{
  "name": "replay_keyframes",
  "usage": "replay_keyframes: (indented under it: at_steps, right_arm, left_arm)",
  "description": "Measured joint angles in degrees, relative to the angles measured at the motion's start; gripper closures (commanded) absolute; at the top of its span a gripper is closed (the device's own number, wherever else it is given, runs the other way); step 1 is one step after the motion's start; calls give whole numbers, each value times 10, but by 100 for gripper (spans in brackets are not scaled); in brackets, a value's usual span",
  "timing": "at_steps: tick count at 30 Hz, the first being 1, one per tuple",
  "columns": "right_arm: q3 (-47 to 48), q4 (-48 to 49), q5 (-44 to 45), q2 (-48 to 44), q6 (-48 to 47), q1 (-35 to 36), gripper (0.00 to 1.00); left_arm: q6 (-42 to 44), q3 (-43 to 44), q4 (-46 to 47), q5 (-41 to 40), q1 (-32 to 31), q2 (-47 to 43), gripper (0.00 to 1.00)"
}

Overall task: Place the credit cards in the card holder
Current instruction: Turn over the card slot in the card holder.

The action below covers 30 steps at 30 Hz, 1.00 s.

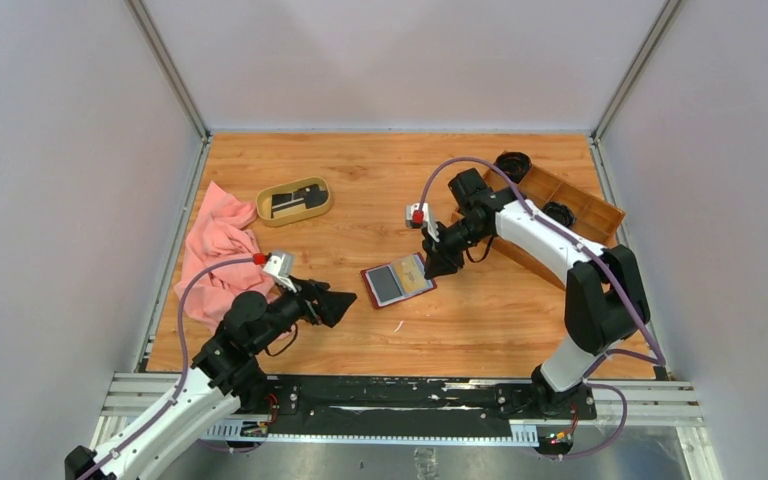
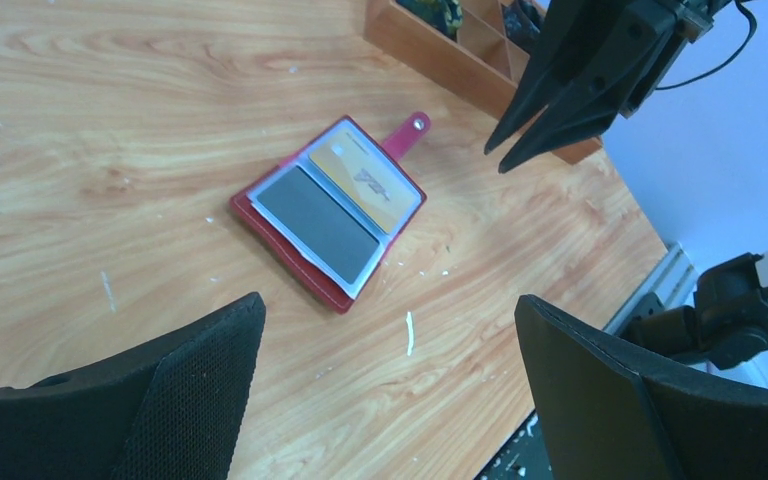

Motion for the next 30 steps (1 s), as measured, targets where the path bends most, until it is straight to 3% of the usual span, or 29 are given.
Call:
replay_keyframes:
  at_steps: [10, 16, 21, 30]
  right_arm:
    - [0, 69, 45, 56, 112, 0, 79]
    - [0, 105, 46, 110, 185, 0, 79]
    - [4, 117, 47, 148, 221, 0, 80]
    - [11, 122, 47, 162, 251, 0, 80]
  left_arm:
    - [-80, -24, 116, 52, 0, 153, 9]
    - [-108, -7, 179, 50, -16, 261, 28]
    - [-120, 14, 217, 32, -39, 332, 37]
    - [-125, 47, 258, 5, -39, 437, 34]
